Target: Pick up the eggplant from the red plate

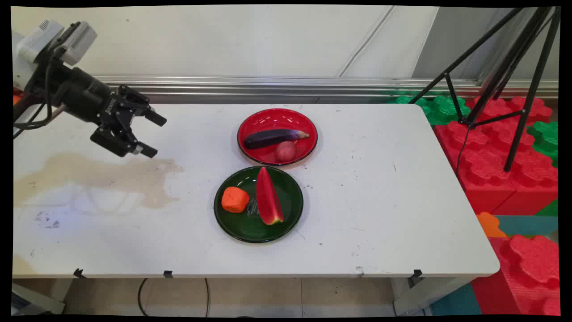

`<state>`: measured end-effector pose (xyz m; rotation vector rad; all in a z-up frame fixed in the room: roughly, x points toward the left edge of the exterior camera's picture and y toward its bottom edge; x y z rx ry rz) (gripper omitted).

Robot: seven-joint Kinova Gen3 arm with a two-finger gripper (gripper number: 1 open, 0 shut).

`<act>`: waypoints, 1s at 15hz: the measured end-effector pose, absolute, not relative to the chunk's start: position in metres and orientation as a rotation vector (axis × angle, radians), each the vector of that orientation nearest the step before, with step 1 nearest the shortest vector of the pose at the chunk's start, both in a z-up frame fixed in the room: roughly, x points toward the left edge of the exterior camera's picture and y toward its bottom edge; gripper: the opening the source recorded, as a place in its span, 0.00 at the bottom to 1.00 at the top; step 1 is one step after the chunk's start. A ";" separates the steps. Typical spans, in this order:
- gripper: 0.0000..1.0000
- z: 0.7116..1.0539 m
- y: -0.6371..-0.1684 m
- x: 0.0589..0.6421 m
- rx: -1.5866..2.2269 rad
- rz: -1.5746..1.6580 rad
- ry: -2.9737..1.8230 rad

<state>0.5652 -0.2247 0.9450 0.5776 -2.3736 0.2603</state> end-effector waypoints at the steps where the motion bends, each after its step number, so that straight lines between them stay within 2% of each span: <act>1: 1.00 0.945 -0.226 0.565 0.581 0.264 -2.370; 9: 1.00 0.943 -0.269 0.550 0.566 0.351 -2.344; 15: 1.00 0.930 -0.309 0.535 0.536 0.404 -2.365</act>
